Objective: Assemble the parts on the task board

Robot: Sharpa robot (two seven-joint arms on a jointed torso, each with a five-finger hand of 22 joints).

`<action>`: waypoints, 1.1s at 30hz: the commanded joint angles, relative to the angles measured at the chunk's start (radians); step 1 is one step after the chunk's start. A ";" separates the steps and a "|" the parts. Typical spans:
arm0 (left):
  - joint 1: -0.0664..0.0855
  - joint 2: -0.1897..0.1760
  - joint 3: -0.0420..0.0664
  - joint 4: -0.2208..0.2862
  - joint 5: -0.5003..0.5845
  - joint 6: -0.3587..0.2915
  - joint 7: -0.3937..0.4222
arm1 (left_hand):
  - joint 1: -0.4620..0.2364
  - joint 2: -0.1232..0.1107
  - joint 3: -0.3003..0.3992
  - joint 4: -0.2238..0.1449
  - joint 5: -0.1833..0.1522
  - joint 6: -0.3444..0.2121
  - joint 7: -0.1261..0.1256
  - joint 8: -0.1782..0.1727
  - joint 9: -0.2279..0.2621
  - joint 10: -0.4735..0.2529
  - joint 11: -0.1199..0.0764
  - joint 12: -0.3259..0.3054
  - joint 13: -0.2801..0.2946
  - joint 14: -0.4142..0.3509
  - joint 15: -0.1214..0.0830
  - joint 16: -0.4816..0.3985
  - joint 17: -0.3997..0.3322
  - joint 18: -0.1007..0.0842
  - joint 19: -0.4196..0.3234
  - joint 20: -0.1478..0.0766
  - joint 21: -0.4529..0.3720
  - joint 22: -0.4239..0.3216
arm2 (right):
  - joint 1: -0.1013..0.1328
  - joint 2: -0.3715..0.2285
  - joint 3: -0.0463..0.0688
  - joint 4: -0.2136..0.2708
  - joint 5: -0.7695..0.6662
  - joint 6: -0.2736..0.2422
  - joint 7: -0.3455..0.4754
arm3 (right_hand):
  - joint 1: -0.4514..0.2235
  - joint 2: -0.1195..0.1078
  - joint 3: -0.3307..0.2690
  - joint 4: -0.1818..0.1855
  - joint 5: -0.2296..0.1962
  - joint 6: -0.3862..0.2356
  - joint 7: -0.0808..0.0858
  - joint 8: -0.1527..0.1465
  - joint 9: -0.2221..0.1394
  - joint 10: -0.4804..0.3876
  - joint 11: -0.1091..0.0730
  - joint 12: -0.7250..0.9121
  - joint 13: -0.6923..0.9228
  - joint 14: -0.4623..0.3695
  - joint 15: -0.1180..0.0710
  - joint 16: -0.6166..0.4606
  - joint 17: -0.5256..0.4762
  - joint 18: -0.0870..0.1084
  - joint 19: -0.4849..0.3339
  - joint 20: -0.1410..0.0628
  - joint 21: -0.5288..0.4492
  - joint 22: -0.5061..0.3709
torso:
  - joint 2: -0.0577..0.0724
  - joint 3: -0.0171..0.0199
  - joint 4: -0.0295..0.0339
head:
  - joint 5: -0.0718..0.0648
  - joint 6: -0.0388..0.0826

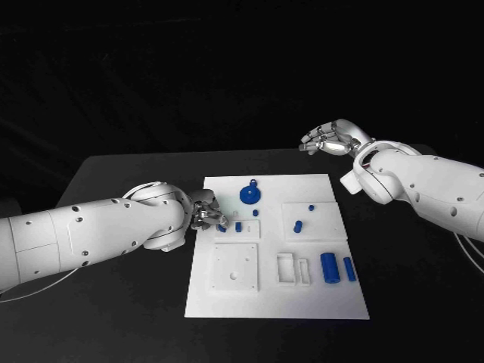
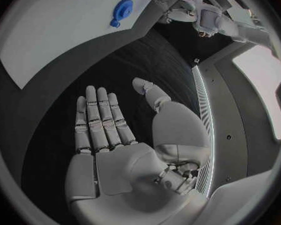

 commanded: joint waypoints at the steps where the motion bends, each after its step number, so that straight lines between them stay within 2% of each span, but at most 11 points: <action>1: -0.009 0.000 -0.007 0.000 0.002 0.048 -0.008 | -0.009 -0.002 0.001 0.008 -0.005 0.173 -0.089 0.000 0.088 0.001 -0.008 0.005 -0.001 0.018 -0.025 0.006 0.000 0.012 0.001 -0.106 0.005 0.002 | -0.001 0.000 0.001 -0.001 0.001 0.009 0.006 | -0.005 0.005 0.004 0.005 0.005 -0.009 0.007 0.004 -0.002 -0.001 0.003 0.005 -0.001 -0.005 -0.001 -0.004 0.001 0.011 -0.002 0.008 -0.006 0.001 | 0.000 -0.0001 0.0002 | 0.000 0.000; 7: -0.009 0.000 -0.007 0.000 0.004 0.043 -0.006 | -0.013 -0.010 -0.002 0.019 -0.021 0.174 -0.089 -0.003 0.087 0.000 -0.008 0.007 -0.001 0.017 -0.025 0.006 0.000 0.013 0.000 -0.106 0.005 0.002 | -0.001 0.001 0.001 -0.001 0.001 0.010 0.007 | -0.005 0.005 0.004 0.005 0.005 -0.009 0.007 0.004 -0.002 -0.001 0.003 0.005 -0.001 -0.005 -0.001 -0.004 0.001 0.011 -0.002 0.008 -0.007 0.002 | 0.000 -0.0001 0.0004 | 0.000 0.000; 10: -0.009 0.001 -0.007 -0.001 0.005 0.040 -0.005 | -0.013 -0.020 -0.004 0.034 -0.083 0.175 -0.089 -0.007 0.088 -0.001 -0.008 0.008 -0.003 0.016 -0.026 0.006 -0.001 0.014 -0.001 -0.107 0.005 0.002 | -0.001 0.001 0.001 -0.001 0.001 0.010 0.007 | -0.005 0.005 0.004 0.005 0.005 -0.009 0.007 0.004 -0.002 -0.001 0.003 0.005 -0.002 -0.005 -0.001 -0.004 0.001 0.011 -0.002 0.008 -0.007 0.002 | 0.000 -0.0001 0.0001 | 0.000 0.000; 15: -0.009 0.001 -0.007 -0.006 0.005 0.030 -0.005 | -0.017 -0.031 -0.005 0.045 -0.104 0.173 -0.088 -0.010 0.089 -0.002 -0.008 0.007 -0.005 0.015 -0.027 0.005 -0.002 0.015 -0.002 -0.107 0.005 0.001 | -0.001 0.001 0.001 -0.001 0.001 0.011 0.007 | -0.005 0.006 0.004 0.005 0.005 -0.009 0.007 0.004 -0.002 -0.001 0.003 0.005 -0.002 -0.005 -0.001 -0.004 0.001 0.011 -0.002 0.008 -0.007 0.002 | 0.000 0.0001 -0.0001 | 0.000 0.000; 18: -0.009 0.001 -0.007 -0.007 0.006 0.027 -0.007 | -0.019 -0.050 -0.006 0.064 -0.161 0.170 -0.087 -0.014 0.091 -0.003 -0.006 0.006 -0.009 0.012 -0.027 0.004 -0.004 0.015 -0.005 -0.106 0.003 0.001 | -0.001 0.001 0.001 -0.001 0.001 0.011 0.007 | -0.005 0.006 0.004 0.005 0.005 -0.009 0.007 0.004 -0.002 -0.001 0.003 0.005 -0.002 -0.005 -0.001 -0.004 0.001 0.011 -0.002 0.008 -0.007 0.002 | 0.000 0.0001 -0.0001 | -0.001 0.000; 25: -0.009 0.002 -0.007 -0.010 0.006 0.026 -0.008 | -0.025 -0.069 -0.008 0.085 -0.186 0.169 -0.086 -0.016 0.093 -0.002 -0.005 0.006 -0.011 0.010 -0.026 0.004 -0.004 0.015 -0.008 -0.106 0.002 0.002 | -0.001 0.001 0.001 -0.001 0.001 0.011 0.007 | -0.005 0.006 0.004 0.004 0.005 -0.009 0.007 0.004 -0.002 -0.001 0.002 0.005 -0.002 -0.005 -0.001 -0.004 0.001 0.011 -0.002 0.008 -0.007 0.002 | 0.000 0.0006 -0.0001 | -0.001 0.000; 33: -0.009 0.003 -0.007 -0.017 0.006 0.019 -0.009 | -0.035 -0.103 -0.012 0.142 -0.331 0.167 -0.086 -0.021 0.098 -0.003 -0.005 0.007 -0.017 0.008 -0.028 0.005 -0.007 0.018 -0.010 -0.107 0.001 0.001 | -0.001 0.000 0.001 -0.001 0.001 0.011 0.006 | -0.006 0.006 0.004 0.004 0.005 -0.009 0.007 0.004 -0.003 0.000 0.002 0.005 -0.002 -0.005 -0.001 -0.004 0.001 0.012 -0.002 0.008 -0.007 0.002 | 0.000 0.0007 -0.0003 | -0.002 -0.001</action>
